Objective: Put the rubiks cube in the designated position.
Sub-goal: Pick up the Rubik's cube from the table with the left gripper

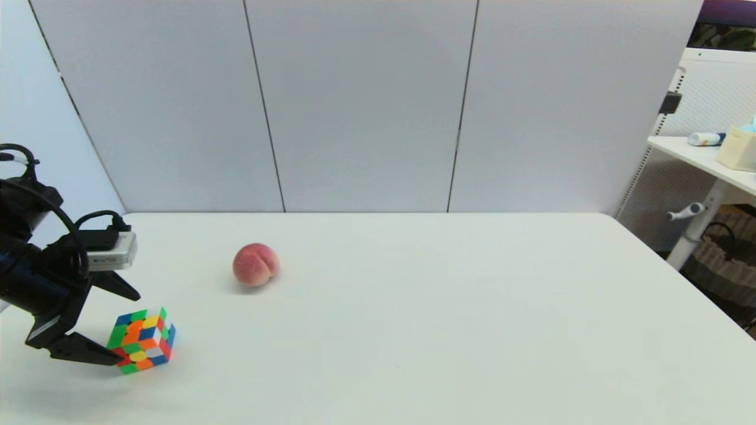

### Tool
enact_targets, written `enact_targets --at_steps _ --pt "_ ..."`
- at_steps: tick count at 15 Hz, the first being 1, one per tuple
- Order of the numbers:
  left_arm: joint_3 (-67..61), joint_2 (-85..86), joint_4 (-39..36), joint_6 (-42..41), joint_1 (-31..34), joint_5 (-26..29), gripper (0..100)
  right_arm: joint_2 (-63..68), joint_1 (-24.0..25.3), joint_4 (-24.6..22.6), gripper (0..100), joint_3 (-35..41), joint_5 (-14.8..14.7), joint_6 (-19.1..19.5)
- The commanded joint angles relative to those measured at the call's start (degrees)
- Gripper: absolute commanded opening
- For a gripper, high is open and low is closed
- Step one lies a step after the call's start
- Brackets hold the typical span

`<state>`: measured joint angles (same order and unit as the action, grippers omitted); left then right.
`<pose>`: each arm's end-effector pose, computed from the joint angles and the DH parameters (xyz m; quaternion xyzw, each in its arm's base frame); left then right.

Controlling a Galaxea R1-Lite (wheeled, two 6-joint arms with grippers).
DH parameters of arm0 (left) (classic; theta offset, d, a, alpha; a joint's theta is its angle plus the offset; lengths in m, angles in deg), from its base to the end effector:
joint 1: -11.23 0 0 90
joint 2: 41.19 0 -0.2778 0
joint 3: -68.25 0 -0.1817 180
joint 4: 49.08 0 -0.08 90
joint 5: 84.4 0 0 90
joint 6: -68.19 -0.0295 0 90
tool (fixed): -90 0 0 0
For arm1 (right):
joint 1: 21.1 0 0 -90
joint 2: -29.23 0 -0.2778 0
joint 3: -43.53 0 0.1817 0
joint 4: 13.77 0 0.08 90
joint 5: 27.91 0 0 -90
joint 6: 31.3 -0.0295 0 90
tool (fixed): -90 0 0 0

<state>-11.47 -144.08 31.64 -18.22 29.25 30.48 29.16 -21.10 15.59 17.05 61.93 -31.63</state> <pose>0.2472 0.0674 0.1565 0.3333 0.4204 -0.4562 0.7100 -0.0059 -0.0001 0.0755 0.0028 0.0245 -0.0015 0.9997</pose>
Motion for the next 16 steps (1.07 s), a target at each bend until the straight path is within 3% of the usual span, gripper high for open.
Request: enact_targets --at_steps 1,12,13,16 --pt "0.0 -2.1 0.3 -0.4 -0.8 0.5 100 0.1 0.0 0.0 100 0.0 0.0 0.0" --pt "-1.0 -5.6 -2.3 -0.3 -2.5 0.2 100 0.1 0.0 0.0 100 0.0 0.0 0.0" --pt "-1.1 -5.9 -2.4 -0.3 -2.6 0.1 0 0.1 0.0 0.0 100 0.0 0.0 0.0" --pt "-1.1 -7.2 -2.6 -0.3 -2.7 0.0 0 0.1 0.0 0.0 100 0.0 0.0 0.0"
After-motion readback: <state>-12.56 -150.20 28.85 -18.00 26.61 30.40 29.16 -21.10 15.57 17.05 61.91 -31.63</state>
